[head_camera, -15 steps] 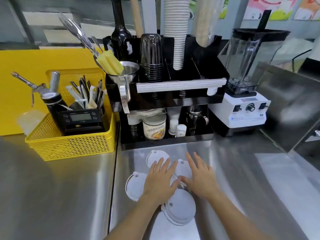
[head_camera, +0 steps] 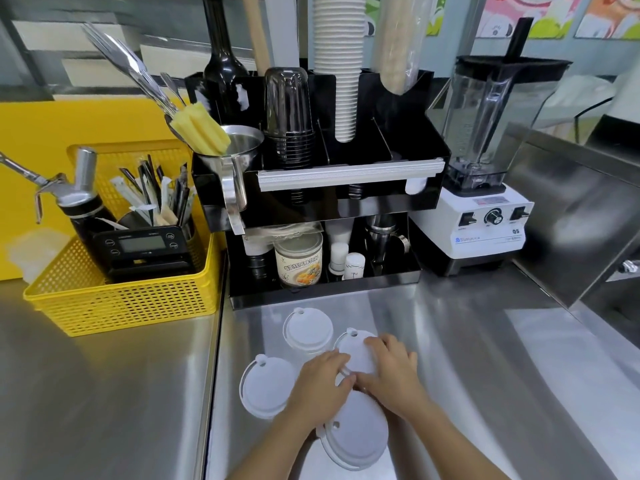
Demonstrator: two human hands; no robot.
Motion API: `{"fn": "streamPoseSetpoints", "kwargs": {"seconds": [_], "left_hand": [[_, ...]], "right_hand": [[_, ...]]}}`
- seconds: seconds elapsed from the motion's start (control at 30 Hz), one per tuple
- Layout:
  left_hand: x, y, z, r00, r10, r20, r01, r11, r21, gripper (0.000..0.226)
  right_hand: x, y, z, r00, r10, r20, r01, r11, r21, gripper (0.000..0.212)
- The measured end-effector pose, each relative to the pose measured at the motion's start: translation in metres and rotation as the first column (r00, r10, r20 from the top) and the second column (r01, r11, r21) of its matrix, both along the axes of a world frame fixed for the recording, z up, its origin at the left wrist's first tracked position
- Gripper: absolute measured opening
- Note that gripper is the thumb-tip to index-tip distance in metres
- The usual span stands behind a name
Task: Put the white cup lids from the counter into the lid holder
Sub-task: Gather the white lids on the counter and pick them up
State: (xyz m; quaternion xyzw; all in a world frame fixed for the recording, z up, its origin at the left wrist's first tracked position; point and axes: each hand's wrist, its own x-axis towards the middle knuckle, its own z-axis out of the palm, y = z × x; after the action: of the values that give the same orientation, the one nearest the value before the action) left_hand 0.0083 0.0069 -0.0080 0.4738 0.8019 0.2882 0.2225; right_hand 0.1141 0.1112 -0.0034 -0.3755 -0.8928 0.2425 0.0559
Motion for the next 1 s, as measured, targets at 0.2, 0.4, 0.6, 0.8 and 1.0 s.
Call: {"fn": "streamPoseSetpoints", "kwargs": {"seconds": [0.2, 0.4, 0.6, 0.8, 1.0], "left_hand": [[-0.013, 0.007, 0.016, 0.91, 0.242, 0.337, -0.306, 0.94, 0.151, 0.019], [-0.024, 0.015, 0.036, 0.812, 0.191, 0.551, -0.355, 0.912, 0.207, 0.047], [-0.041, 0.017, 0.076, 0.871, -0.019, 0.49, -0.139, 0.949, 0.283, 0.067], [-0.045, 0.035, 0.12, 0.942, -0.096, 0.323, -0.028, 0.933, 0.359, 0.079], [-0.042, 0.065, 0.159, 0.971, -0.118, 0.209, 0.007, 0.884, 0.468, 0.073]], "right_hand": [[-0.005, -0.001, 0.011, 0.976, 0.006, -0.218, -0.014, 0.999, -0.037, 0.085], [-0.006, 0.0, 0.033, 0.885, 0.022, -0.465, -0.077, 0.992, -0.098, 0.06], [-0.007, 0.014, 0.067, 0.801, 0.108, -0.588, -0.148, 0.989, -0.02, 0.049], [-0.002, 0.039, 0.109, 0.801, 0.216, -0.558, -0.199, 0.976, 0.092, 0.058], [0.003, 0.074, 0.161, 0.82, 0.334, -0.465, -0.242, 0.938, 0.248, 0.071]]}}
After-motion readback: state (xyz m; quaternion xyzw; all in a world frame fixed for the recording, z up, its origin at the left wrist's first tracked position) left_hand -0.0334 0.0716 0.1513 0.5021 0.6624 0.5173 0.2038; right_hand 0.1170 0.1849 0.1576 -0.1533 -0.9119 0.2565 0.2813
